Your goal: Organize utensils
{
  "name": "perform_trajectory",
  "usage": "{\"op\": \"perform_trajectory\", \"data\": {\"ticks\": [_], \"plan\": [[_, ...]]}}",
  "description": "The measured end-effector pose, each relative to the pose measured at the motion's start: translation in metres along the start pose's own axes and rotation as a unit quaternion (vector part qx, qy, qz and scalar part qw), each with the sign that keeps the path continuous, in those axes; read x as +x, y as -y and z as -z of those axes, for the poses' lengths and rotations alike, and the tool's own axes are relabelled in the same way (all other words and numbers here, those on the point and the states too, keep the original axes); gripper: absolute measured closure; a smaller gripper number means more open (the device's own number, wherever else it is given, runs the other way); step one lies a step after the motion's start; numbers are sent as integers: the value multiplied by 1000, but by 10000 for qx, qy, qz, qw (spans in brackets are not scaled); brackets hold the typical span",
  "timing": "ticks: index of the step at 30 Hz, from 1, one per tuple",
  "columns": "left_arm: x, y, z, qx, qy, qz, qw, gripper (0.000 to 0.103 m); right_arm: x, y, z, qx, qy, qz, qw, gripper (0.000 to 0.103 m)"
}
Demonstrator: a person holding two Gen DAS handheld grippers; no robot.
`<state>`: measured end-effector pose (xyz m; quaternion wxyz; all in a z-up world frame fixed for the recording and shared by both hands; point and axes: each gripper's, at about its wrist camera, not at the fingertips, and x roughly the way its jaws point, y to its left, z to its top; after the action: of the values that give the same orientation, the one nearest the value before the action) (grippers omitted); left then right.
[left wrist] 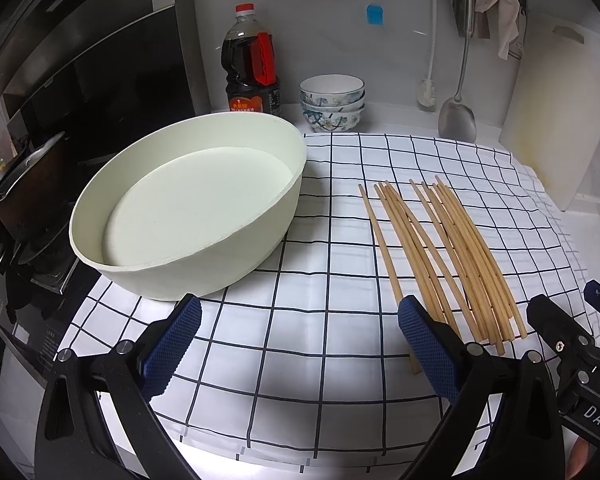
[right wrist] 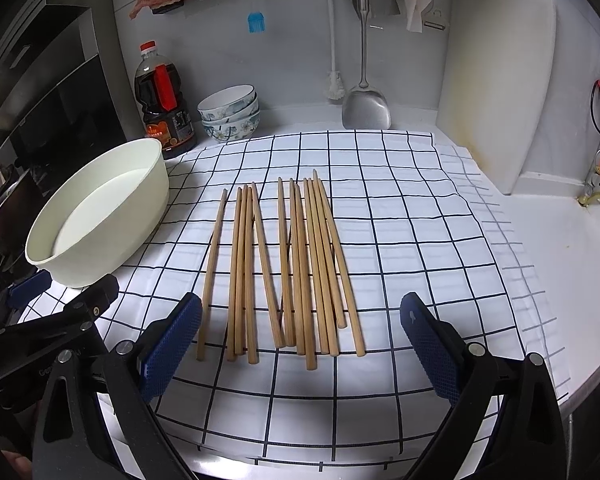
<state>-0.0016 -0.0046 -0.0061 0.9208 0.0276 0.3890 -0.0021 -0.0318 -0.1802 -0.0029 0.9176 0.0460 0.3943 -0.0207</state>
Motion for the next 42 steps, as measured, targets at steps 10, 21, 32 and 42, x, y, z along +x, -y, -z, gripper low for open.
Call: {"op": "perform_trajectory", "data": {"ticks": [10, 21, 32, 42], "plan": [[1, 2, -1, 13, -30, 32, 10000, 6, 0, 0, -1, 6, -12, -8, 10000, 8], [-3, 3, -1, 36, 52, 0, 10000, 6, 0, 1, -1, 23, 2, -11, 10000, 8], [-6, 2, -1, 42, 124, 30, 9999, 6, -1, 2, 0, -18, 61, 1, 10000, 8], [-6, 4, -1, 87, 97, 59, 9999, 6, 0, 4, -1, 6, 61, -12, 10000, 8]]}}
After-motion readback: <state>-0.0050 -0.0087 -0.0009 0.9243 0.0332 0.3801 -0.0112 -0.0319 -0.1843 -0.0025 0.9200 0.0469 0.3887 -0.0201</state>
